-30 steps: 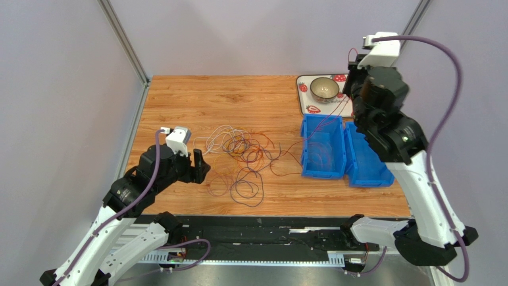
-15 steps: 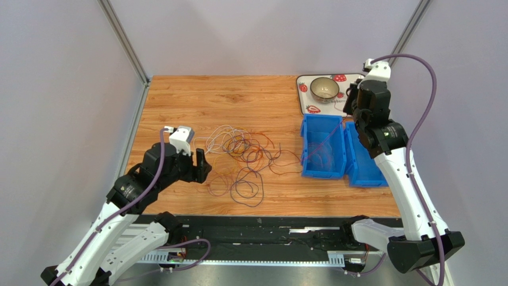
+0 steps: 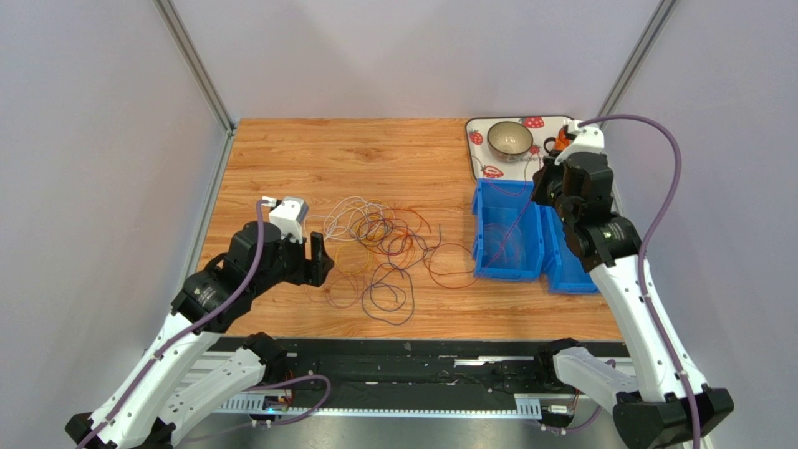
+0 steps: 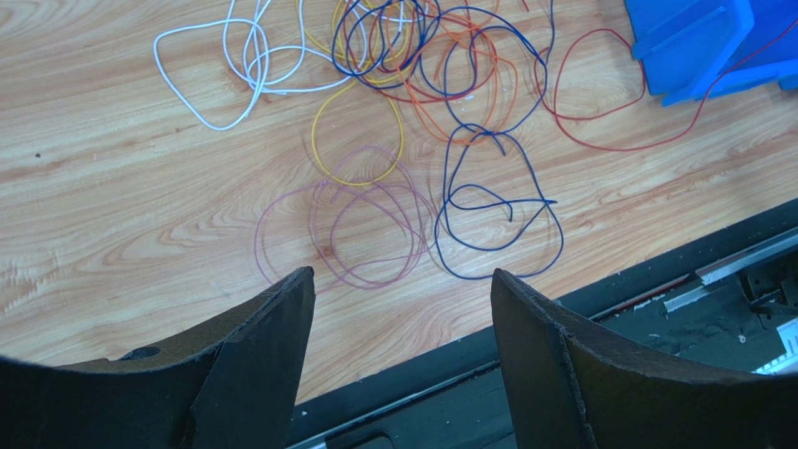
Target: Untangle the cables
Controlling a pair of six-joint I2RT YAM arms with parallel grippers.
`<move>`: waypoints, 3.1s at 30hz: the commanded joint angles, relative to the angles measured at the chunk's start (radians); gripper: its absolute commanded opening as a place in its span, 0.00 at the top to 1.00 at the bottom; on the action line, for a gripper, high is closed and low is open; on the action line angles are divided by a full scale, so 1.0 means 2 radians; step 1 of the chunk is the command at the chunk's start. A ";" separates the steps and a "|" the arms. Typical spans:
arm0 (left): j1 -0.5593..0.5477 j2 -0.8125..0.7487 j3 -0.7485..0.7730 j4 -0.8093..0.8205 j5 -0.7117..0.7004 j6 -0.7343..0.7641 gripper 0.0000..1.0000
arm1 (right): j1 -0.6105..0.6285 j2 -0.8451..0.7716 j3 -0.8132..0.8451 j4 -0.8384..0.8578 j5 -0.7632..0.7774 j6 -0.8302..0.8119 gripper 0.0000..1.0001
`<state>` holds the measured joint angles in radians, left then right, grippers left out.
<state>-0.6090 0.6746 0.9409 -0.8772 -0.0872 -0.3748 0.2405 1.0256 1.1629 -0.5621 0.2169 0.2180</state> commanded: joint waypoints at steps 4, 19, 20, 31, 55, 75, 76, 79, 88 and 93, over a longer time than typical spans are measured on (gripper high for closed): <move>-0.003 0.002 -0.002 0.018 0.005 0.010 0.23 | -0.001 -0.049 0.070 -0.028 0.000 0.018 1.00; -0.003 -0.004 -0.003 0.018 0.008 0.010 0.23 | -0.001 -0.092 0.054 -0.084 0.045 0.016 1.00; -0.003 -0.004 -0.003 0.018 0.008 0.009 0.23 | -0.001 -0.089 0.044 -0.081 0.047 0.016 1.00; -0.003 0.002 -0.003 0.018 0.004 0.009 0.24 | -0.001 -0.035 -0.002 0.006 0.043 -0.002 1.00; -0.002 0.019 -0.003 0.016 -0.002 0.008 0.24 | -0.004 0.148 -0.068 0.101 -0.027 0.064 1.00; -0.002 0.007 -0.003 0.017 0.001 0.009 0.24 | -0.004 0.181 0.037 -0.041 -0.053 0.063 0.45; -0.003 0.006 -0.003 0.017 0.001 0.009 0.24 | -0.003 0.165 0.039 -0.048 -0.059 0.064 0.44; -0.003 0.004 -0.003 0.017 0.002 0.009 0.24 | 0.005 0.132 0.042 -0.072 -0.071 0.065 0.43; -0.002 0.002 -0.003 0.018 0.002 0.009 0.24 | 0.150 0.056 -0.003 -0.093 -0.065 0.133 0.42; -0.003 -0.001 -0.003 0.017 0.001 0.009 0.24 | 0.214 0.085 -0.031 -0.073 -0.059 0.147 0.44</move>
<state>-0.6090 0.6865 0.9405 -0.8772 -0.0875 -0.3748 0.6228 1.1496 1.1446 -0.7197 0.0772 0.4580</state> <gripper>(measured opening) 0.762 0.569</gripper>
